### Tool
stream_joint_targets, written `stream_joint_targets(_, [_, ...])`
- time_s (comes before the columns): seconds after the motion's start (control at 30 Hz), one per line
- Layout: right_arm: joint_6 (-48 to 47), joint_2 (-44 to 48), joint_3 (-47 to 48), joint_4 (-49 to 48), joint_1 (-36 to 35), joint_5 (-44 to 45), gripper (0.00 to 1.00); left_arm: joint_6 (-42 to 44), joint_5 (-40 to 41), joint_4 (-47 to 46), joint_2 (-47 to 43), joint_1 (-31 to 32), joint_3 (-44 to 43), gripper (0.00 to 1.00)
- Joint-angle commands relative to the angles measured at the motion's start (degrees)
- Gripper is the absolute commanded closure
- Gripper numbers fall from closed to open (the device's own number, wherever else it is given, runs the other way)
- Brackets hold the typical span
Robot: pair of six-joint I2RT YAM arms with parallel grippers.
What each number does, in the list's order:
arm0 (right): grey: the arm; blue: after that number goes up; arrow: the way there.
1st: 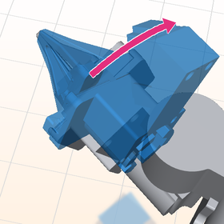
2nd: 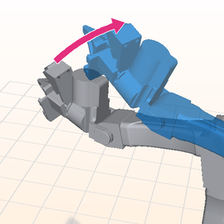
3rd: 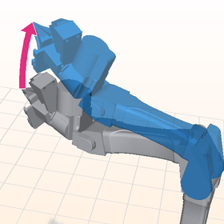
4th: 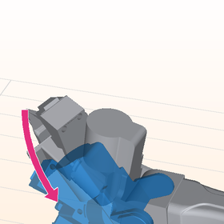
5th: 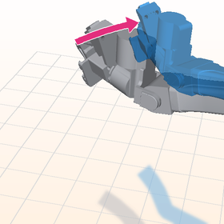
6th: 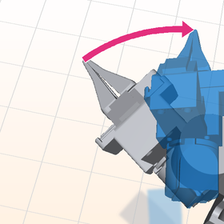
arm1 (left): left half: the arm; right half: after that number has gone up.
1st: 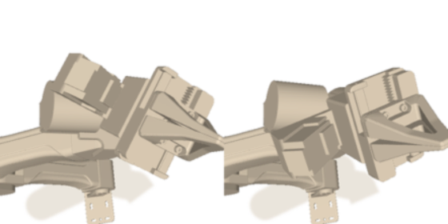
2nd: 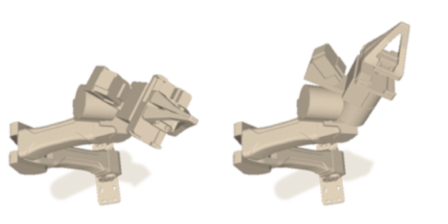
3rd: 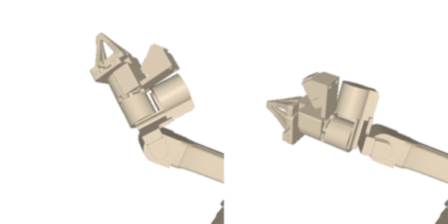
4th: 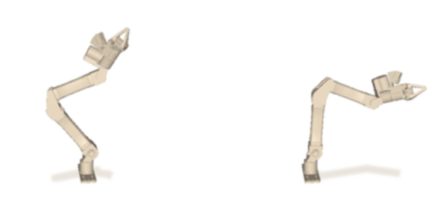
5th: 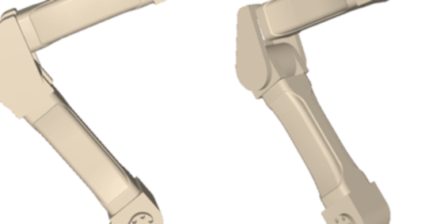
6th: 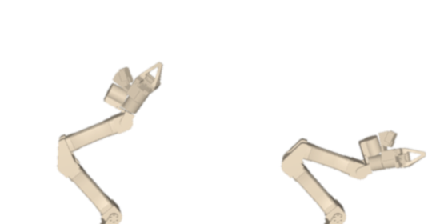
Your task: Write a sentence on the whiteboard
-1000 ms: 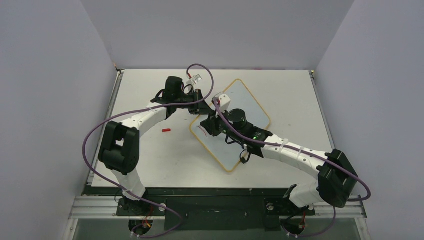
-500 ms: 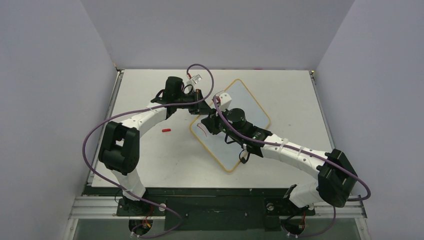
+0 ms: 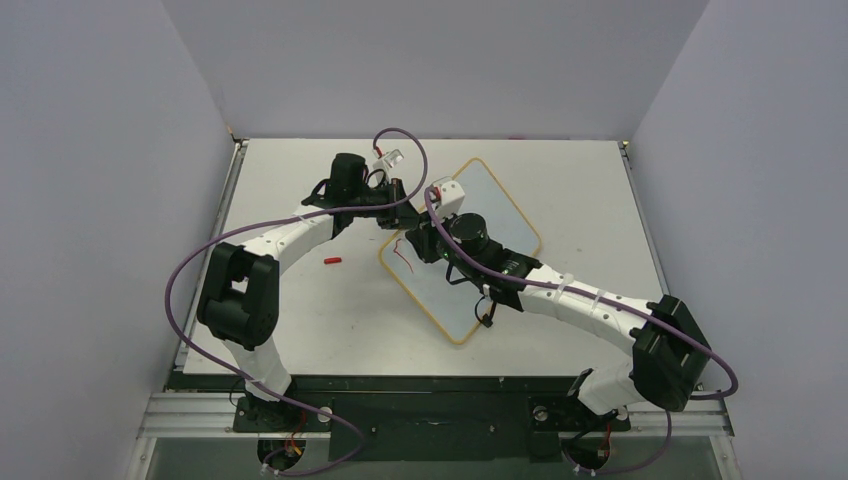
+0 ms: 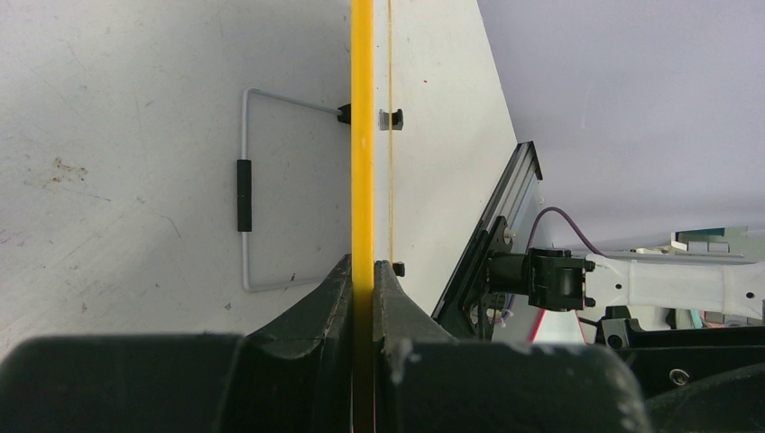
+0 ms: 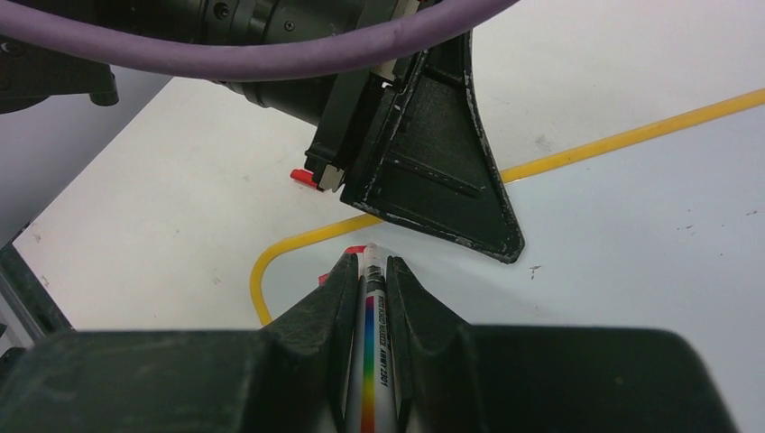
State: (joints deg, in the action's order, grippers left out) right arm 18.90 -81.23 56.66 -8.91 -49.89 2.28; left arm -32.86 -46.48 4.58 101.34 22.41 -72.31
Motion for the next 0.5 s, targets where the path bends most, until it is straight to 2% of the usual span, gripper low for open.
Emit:
stream_joint_targets(0.0, [0.3, 0.3, -0.9, 3.2, 0.8, 3.4, 1.00, 0.9, -1.8, -3.2, -3.0, 1.1, -0.9, 1.00])
stream_joint_targets(0.47, [1.6, 3.9, -4.8, 4.3, 0.6, 2.0, 1.00, 0.9, -1.8, -3.3, -3.0, 1.1, -1.2, 1.00])
